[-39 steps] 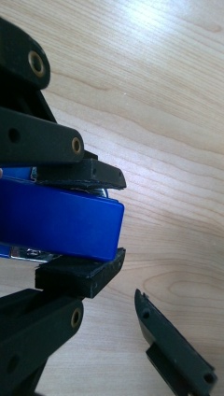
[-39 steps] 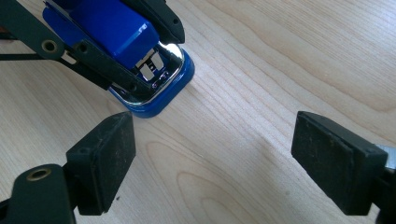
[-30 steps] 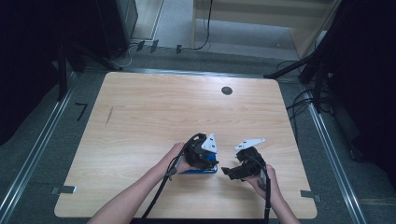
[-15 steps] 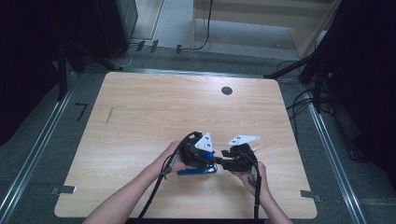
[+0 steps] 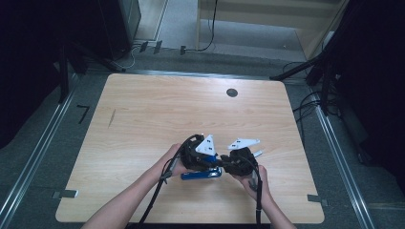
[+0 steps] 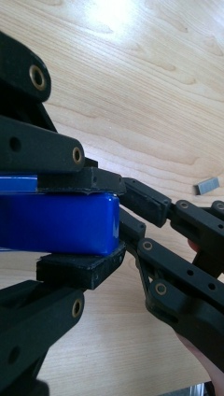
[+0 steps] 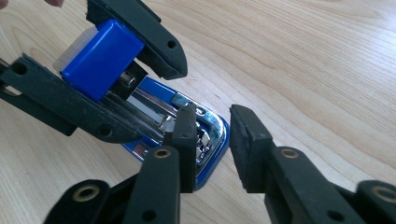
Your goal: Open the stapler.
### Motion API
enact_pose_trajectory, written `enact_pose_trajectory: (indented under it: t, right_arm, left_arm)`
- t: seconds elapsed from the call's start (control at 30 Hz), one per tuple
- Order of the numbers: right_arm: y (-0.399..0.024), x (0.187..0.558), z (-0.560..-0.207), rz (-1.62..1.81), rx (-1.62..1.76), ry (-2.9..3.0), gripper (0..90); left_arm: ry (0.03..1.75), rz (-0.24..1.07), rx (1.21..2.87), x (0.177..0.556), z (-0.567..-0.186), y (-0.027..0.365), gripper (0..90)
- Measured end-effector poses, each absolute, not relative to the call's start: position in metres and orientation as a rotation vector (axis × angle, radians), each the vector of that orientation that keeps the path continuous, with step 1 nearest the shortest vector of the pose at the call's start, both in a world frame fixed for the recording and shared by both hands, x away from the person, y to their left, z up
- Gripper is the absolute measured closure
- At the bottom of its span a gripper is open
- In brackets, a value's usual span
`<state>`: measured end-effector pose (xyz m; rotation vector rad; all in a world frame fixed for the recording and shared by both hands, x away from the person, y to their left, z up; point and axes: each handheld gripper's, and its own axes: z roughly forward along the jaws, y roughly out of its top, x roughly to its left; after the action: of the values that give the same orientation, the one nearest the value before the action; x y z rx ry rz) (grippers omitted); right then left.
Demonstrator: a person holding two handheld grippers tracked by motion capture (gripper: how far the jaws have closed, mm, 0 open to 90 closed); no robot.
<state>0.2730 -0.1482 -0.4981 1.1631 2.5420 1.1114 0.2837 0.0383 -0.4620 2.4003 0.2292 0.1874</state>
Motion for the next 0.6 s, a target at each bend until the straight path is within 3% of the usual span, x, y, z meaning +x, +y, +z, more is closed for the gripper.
enact_pose_trajectory:
  t: [0.6]
  right_arm:
    - [-0.133, 0.266, -0.500, 0.952, 1.047, 2.557, 86.2]
  left_arm:
    - [0.264, 0.237, 2.407, 0.277, -0.447, 0.053, 66.6]
